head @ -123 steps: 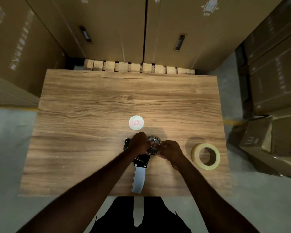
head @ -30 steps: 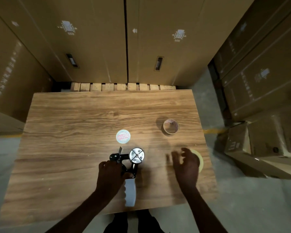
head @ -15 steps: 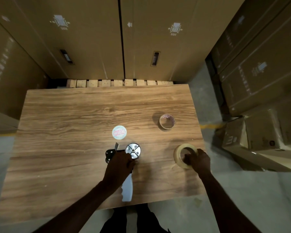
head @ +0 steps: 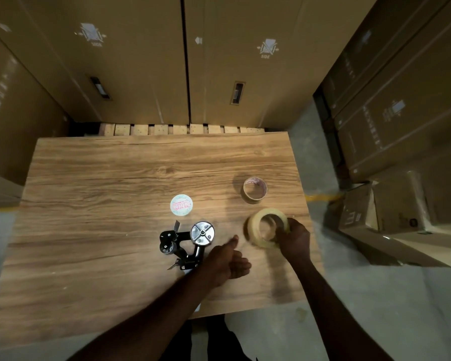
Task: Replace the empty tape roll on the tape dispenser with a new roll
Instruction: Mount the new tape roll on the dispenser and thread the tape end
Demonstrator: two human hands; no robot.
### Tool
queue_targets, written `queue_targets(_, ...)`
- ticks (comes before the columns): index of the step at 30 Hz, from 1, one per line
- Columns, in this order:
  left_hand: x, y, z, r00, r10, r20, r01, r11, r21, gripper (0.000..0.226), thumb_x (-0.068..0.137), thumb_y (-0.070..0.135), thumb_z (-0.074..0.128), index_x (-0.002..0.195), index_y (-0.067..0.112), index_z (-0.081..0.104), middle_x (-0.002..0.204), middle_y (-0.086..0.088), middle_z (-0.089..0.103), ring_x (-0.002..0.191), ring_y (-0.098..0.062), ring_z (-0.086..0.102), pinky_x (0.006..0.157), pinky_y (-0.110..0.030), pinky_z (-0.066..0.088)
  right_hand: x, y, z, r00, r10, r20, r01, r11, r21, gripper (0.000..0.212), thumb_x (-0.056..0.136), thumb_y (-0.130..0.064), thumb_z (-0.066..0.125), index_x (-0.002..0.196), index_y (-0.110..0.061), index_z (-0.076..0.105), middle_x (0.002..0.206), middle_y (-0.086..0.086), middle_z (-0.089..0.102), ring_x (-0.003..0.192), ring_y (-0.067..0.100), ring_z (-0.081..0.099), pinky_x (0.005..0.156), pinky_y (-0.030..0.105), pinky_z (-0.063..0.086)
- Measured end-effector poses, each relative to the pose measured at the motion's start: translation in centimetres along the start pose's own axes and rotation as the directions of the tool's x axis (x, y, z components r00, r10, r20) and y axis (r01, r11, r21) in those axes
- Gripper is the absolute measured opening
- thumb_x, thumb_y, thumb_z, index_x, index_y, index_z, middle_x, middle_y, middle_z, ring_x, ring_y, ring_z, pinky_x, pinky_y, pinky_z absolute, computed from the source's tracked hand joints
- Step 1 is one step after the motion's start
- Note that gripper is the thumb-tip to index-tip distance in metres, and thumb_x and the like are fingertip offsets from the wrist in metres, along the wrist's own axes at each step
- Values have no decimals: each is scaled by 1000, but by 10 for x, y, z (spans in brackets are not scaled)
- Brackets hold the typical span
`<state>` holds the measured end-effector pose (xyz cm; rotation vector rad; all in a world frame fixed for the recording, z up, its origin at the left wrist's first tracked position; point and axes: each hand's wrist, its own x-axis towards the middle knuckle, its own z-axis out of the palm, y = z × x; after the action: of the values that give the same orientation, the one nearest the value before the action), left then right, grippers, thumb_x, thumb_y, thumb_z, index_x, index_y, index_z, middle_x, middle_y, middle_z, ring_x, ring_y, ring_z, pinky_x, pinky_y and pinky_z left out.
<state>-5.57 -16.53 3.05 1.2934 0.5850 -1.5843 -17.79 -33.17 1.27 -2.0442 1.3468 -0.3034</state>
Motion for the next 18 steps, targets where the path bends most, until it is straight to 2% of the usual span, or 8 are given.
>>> queue_targets(2,-3,8,-3,998,-42,50,49,990,-136,62,93,50,60,109,-10,56,94,-26,68,74,-34,72,55,-39,62,-1,-18,4,999,-39,7,39,999,12,17,86,-7,76,101,0,77,91,20,80,80,35,73,72,30,49)
queue_targets(4,-6,16,-8,997,-31,73,44,980,-193,61,94,50,58,107,-10,57,92,-26,69,75,-32,71,54,-35,62,-2,-32,11,998,-63,32,62,998,17,17,84,-3,76,101,-2,77,91,18,80,79,34,73,70,31,50)
queue_targets(6,-8,22,-17,997,7,82,10,977,-213,48,96,42,58,95,-6,61,78,-21,72,62,-25,71,50,-30,60,-5,-41,19,995,-73,66,71,997,27,18,83,-7,74,101,-5,76,88,16,80,77,34,74,68,33,54)
queue_targets(9,-7,28,-34,998,39,51,-28,980,-199,17,97,18,60,86,5,63,61,-9,71,49,-15,68,44,-23,56,-8,-49,29,992,-66,104,65,998,9,24,81,-16,70,102,-7,76,89,15,80,80,36,74,71,38,57)
queue_targets(12,-9,36,-47,999,40,-24,-41,997,-62,17,97,10,58,81,6,61,50,-3,64,39,-10,60,38,-19,51,-14,-54,36,989,-77,130,76,997,12,30,80,-23,66,104,-7,75,90,15,79,81,36,74,70,39,58)
queue_targets(15,-16,48,-55,992,79,-100,-69,993,98,22,98,5,56,76,2,59,43,-4,59,32,-9,55,34,-17,46,-20,-64,45,984,-75,163,76,997,2,26,80,-21,68,103,-8,74,89,15,78,81,36,73,70,43,59)
queue_targets(18,-20,69,-73,954,165,-252,-107,968,229,11,93,-4,58,82,-4,60,44,-9,57,28,-11,51,33,-15,43,-21,-71,60,970,-77,231,88,995,-37,24,77,-29,62,98,-19,70,84,12,76,76,33,74,67,44,61)
